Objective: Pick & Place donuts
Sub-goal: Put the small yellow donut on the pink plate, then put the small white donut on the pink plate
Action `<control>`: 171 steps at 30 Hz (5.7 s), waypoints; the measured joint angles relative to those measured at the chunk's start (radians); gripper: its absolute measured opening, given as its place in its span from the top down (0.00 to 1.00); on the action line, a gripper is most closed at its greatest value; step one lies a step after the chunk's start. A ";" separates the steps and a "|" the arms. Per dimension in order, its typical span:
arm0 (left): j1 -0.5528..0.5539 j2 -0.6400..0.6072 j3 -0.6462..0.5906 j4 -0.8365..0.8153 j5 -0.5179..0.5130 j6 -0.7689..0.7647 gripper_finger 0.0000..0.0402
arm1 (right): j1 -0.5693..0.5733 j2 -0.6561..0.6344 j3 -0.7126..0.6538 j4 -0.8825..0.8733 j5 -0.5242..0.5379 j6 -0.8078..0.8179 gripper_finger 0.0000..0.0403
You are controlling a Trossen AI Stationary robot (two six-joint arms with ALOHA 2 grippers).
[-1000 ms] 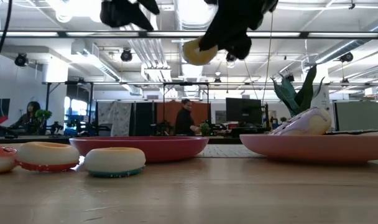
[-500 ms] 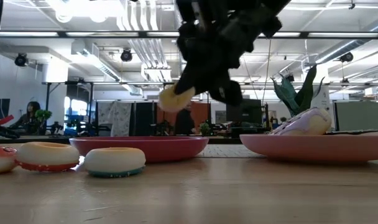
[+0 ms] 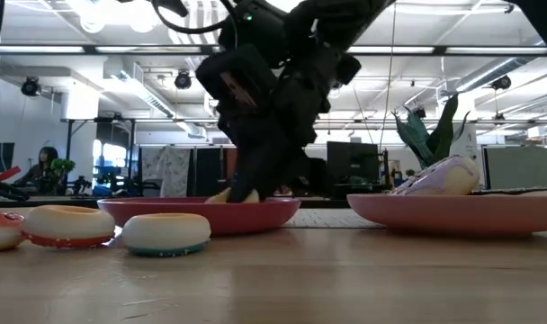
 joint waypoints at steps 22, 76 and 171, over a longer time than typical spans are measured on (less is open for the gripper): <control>-0.101 -0.004 -0.028 -0.269 0.067 -0.173 0.62 | 0.030 -0.128 0.052 -0.311 0.374 -0.320 0.47; -0.294 0.275 -0.444 0.190 0.255 -0.400 0.99 | 0.037 -0.588 -0.340 -0.050 0.554 -0.363 0.47; 0.293 -0.066 -0.442 0.673 0.571 0.011 0.62 | 0.051 -0.477 -0.266 0.049 0.309 -0.648 0.97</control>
